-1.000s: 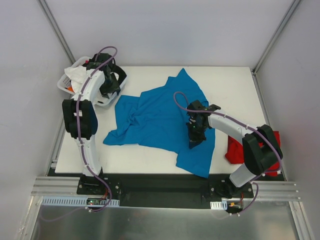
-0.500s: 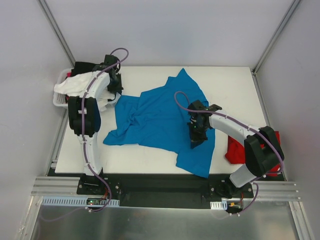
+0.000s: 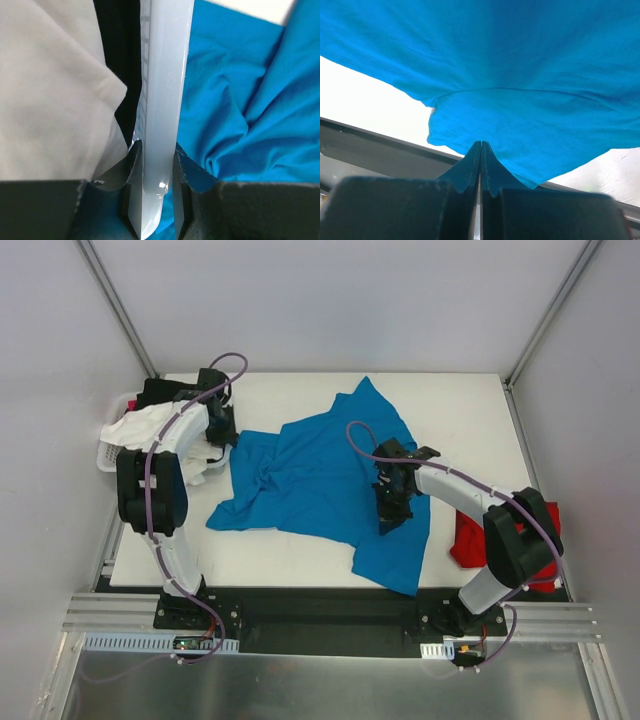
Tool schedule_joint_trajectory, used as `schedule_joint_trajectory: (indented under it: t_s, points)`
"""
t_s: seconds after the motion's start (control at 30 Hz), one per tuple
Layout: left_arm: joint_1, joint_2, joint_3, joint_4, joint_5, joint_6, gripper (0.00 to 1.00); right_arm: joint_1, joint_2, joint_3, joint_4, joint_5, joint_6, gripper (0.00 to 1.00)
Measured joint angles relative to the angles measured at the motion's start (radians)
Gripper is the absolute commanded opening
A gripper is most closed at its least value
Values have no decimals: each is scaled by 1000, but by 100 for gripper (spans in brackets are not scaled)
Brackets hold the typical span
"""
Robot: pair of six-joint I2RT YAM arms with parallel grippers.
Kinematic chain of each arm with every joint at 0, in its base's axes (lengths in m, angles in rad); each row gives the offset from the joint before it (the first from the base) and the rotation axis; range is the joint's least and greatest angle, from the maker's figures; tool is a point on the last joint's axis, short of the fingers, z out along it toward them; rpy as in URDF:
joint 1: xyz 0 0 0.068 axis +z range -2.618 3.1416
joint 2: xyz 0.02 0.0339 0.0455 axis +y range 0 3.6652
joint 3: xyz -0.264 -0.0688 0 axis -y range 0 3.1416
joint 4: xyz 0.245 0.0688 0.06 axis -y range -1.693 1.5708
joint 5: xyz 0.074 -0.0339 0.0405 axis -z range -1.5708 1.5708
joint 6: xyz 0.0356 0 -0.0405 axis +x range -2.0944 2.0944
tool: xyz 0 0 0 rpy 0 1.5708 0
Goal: Fold and stack the t-shirts
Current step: Flatten the tshirt out
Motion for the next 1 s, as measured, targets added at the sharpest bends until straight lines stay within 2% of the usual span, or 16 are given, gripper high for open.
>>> schedule_joint_trajectory:
  t_s: [0.23,0.7,0.83,0.87,0.97,1.0]
  points:
    - [-4,-146,-183,26,12,-9,0,1,7,0,6,0,0,1]
    - [-22,-525,-533,-71,8,-68,0,1,7,0,21,0,1,1]
    - [-22,-536,-536,-119,6,-72,50,1,7,-1,27,-5,0,1]
    - [-22,-534,-524,-133,-5,-85,72,1,7,-1,27,-7,0,1]
    - [-28,-525,-401,-203,-48,-147,86,1,7,-2,29,-14,1,1]
    - [-31,-521,-350,-214,-66,-160,88,2,7,-2,30,-15,1,1]
